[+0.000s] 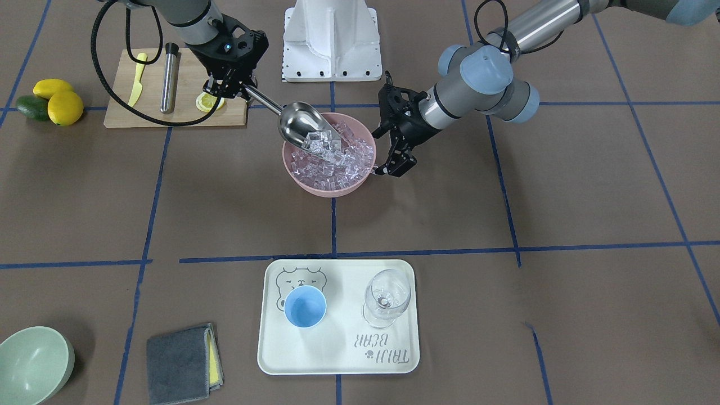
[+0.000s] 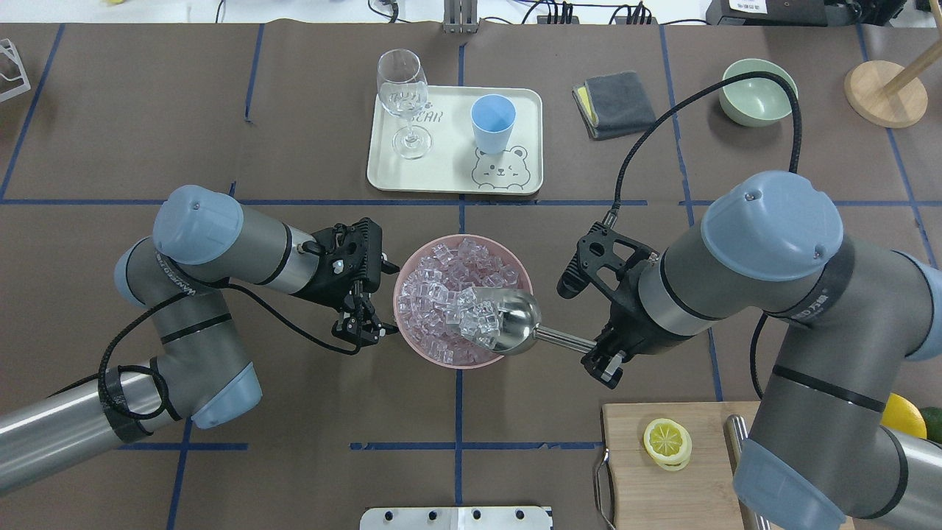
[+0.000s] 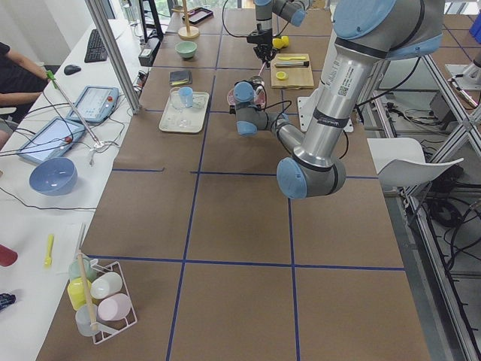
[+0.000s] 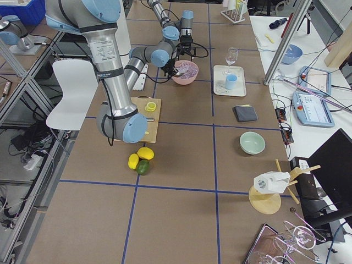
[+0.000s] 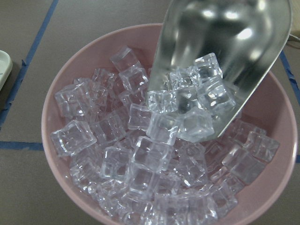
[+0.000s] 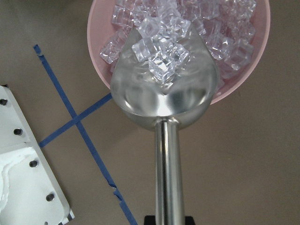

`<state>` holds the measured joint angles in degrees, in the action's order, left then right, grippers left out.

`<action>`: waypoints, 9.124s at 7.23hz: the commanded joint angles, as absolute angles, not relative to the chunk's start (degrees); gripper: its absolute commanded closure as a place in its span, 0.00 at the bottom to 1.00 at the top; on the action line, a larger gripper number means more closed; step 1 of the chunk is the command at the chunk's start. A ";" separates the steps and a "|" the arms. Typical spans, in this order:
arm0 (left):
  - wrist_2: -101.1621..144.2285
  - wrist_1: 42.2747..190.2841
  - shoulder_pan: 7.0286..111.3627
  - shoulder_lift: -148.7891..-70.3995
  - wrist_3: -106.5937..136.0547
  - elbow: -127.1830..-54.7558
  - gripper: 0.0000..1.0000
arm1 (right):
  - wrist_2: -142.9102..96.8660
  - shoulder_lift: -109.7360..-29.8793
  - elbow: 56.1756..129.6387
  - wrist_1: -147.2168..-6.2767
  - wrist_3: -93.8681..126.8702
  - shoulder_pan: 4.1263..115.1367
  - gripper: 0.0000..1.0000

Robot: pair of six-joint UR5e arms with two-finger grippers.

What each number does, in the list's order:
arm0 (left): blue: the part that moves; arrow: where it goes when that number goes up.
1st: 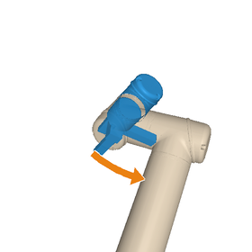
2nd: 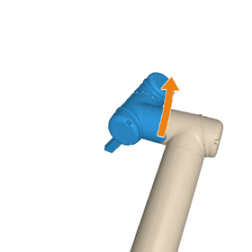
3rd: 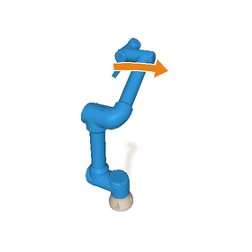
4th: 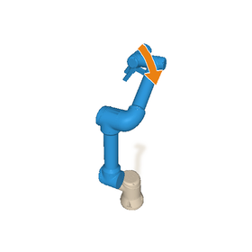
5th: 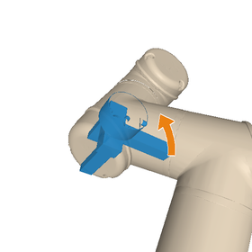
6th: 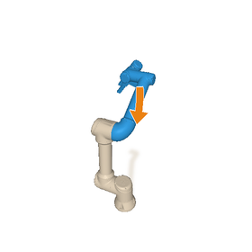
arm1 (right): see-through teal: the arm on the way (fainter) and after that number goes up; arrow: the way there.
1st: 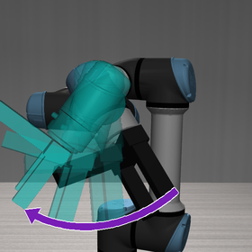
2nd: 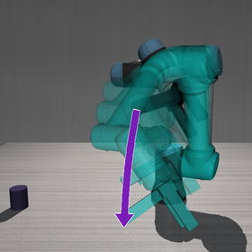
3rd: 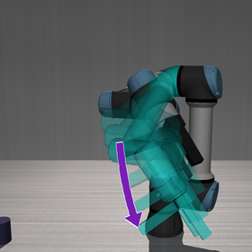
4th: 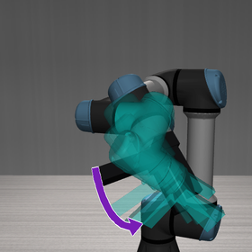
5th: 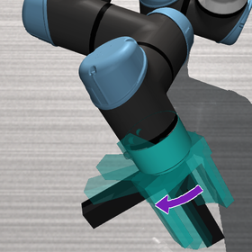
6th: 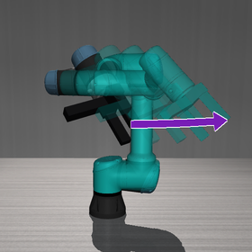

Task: Put ice in cup with scoop
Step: 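Lift the scoop full of ice out of the bowl with the right gripper, then move the loaded scoop over the blue cup with the right gripper, then tilt the scoop to pour ice into the blue cup with the right gripper, then carry the empty scoop back with the right gripper while the left arm withdraws, then lower the scoop onto the table and open the right gripper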

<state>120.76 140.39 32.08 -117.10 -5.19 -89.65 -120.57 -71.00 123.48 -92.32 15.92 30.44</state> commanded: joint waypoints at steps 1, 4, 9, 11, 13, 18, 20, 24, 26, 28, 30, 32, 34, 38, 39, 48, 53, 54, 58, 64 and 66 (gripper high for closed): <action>120.76 140.36 32.08 -117.16 -5.19 -89.65 0.00 | -122.08 -71.54 123.66 -90.97 18.44 31.46 1.00; 120.76 140.36 32.08 -117.16 -5.19 -89.65 0.00 | -121.56 -78.82 123.22 -74.40 21.53 31.46 1.00; 120.76 140.19 32.17 -117.25 -5.19 -89.74 0.00 | -116.82 -83.32 123.22 -62.32 25.49 31.38 1.00; 120.76 140.01 32.26 -117.25 -5.19 -90.09 0.00 | -114.62 -85.06 121.74 -55.25 28.81 31.38 1.00; 120.85 140.01 32.34 -117.25 -5.19 -90.17 0.00 | -113.56 -85.61 120.33 -50.19 32.06 31.29 1.00; 122.87 139.92 32.70 -116.90 -5.18 -90.44 0.00 | -108.46 -84.12 119.98 -52.36 40.52 31.98 1.00; 122.87 139.92 32.78 -116.72 -5.19 -90.44 0.00 | -108.98 -75.20 119.88 -68.81 39.82 36.10 1.00; 122.87 140.01 32.78 -116.72 -5.19 -90.44 0.00 | -108.37 -63.30 114.81 -84.46 40.69 39.02 1.00; 122.87 140.10 32.78 -116.72 -5.19 -90.44 0.00 | -108.37 -60.48 111.55 -87.27 40.78 40.25 1.00; 122.87 140.10 32.70 -116.72 -5.10 -90.44 0.00 | -108.80 -56.79 109.78 -93.04 40.78 40.78 1.00; 122.87 140.10 32.78 -116.72 -5.10 -90.44 0.00 | -112.38 -53.11 109.78 -101.03 40.87 42.00 1.00; 122.78 140.10 32.70 -116.72 -5.10 -90.44 0.00 | -113.29 -51.86 109.17 -101.87 41.74 42.28 1.00; 122.78 140.10 32.78 -116.63 -5.10 -90.44 0.00 | -113.73 -50.27 107.40 -101.51 43.86 42.89 1.00; 122.78 140.27 35.14 -116.54 -1.15 -90.53 0.00 | -113.56 -61.49 116.95 -101.51 57.35 43.59 1.00; 122.87 140.62 36.46 -116.54 -1.23 -90.53 0.00 | -113.47 -65.70 120.38 -101.17 58.70 43.68 1.00; 131.47 137.74 59.30 -110.15 -1.06 -90.35 0.00 | -97.44 -103.07 123.40 -61.73 70.29 36.51 1.00; 122.52 101.17 65.02 -112.24 -1.58 -95.98 0.00 | -77.13 -109.69 121.83 -53.35 79.69 20.08 1.00; 122.35 94.64 66.26 -111.63 -1.58 -95.54 0.00 | -76.12 -109.69 121.56 -53.26 80.33 18.82 1.00; 122.26 89.56 67.15 -111.53 -1.58 -95.62 0.00 | -69.70 -110.12 116.99 -49.13 82.62 15.91 1.00; 122.17 87.80 67.32 -111.36 -1.58 -95.63 0.00 | -70.40 -110.13 116.37 -48.69 82.70 14.77 0.00; 121.99 85.54 67.85 -111.27 -1.67 -95.89 0.00 | -70.66 -110.30 117.33 -48.69 82.62 15.03 0.00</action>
